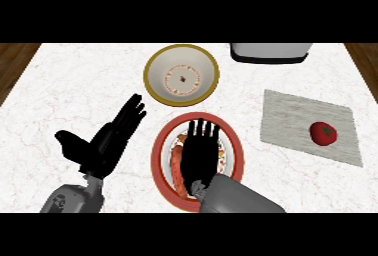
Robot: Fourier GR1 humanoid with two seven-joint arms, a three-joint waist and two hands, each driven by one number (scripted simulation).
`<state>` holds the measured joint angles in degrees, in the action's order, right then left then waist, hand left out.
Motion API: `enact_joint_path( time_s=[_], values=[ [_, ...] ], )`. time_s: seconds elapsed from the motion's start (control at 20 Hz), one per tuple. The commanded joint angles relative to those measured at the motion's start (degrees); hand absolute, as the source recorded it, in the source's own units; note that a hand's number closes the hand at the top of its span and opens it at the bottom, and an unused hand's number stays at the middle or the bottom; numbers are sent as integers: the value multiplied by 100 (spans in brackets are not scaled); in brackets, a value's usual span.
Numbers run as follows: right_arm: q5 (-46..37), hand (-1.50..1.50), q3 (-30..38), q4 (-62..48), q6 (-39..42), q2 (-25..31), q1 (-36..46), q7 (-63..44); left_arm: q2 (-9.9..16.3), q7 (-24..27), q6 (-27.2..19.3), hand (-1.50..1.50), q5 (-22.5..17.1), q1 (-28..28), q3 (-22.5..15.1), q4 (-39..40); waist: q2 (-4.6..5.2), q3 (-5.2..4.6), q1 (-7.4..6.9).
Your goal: Pick the croissant from the plate and place it in the bowl
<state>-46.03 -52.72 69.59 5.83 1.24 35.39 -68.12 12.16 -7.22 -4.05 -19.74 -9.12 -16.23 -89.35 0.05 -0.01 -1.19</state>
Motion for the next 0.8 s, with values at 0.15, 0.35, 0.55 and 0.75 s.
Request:
enact_joint_path(
  time_s=[0.15,0.35,0.55,0.75],
  values=[
    [48,-150,-101,-742,-679,-118,133,-805,73,290,308,0,1,163,146,163,21,-1,-43],
    [-76,-150,42,-724,-694,-119,5,-597,-123,-89,25,0,116,-37,112,26,6,2,34],
    [-44,-150,222,-1011,-778,-119,187,-361,-22,35,229,0,103,221,179,-21,3,2,24],
    [-266,150,229,-1082,-937,-121,118,368,-308,216,177,0,329,120,245,247,1,1,66]
  ],
)
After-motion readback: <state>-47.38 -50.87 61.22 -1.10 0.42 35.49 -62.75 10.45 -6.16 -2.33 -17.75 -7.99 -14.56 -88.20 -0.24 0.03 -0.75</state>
